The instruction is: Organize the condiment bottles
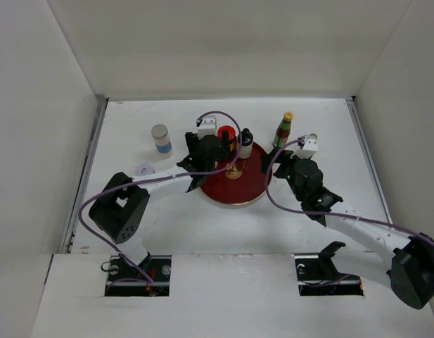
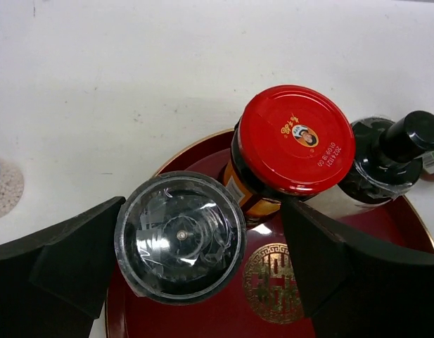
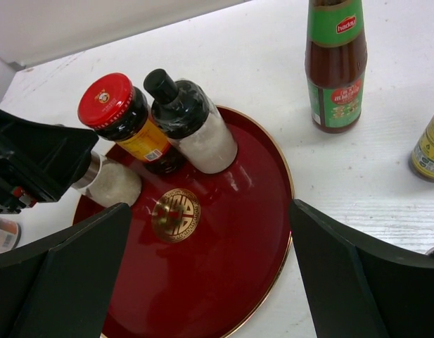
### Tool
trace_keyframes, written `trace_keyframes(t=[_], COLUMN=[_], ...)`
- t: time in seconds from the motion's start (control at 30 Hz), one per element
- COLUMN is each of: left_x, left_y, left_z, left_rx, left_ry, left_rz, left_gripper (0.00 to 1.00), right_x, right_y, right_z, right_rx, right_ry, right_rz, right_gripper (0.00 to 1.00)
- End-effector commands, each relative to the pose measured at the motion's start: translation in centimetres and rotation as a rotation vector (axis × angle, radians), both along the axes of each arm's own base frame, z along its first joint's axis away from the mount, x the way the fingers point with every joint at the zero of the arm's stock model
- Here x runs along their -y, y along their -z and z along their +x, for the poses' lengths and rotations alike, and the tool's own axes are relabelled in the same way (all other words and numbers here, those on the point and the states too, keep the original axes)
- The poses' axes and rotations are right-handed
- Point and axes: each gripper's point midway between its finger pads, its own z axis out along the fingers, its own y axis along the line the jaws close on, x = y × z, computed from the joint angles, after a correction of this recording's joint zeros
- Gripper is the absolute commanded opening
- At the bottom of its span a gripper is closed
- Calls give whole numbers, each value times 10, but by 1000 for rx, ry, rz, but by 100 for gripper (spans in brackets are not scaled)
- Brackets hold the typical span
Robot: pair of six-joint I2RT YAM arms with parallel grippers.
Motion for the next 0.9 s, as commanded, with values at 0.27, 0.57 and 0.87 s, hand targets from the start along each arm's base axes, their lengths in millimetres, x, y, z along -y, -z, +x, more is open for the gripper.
trace_keyframes(t=[0.27,0.57,0.87], left_x=[-93,-165,-187], left_y=[-84,-52,-31], left_z=[-19,13,59], left_rx=[143,23,-28], left_ry=[-212,-382,-452], left_rz=[-97,-56,1], left_gripper=[95,97,89], right_x=[-7,-10,-11], right_y=[-23,-19,-18], right_z=[0,3,3], right_rx=[69,56,54], right_ry=[-21,-23,-29], right_rz=[57,48,48], right_gripper=[100,100,100])
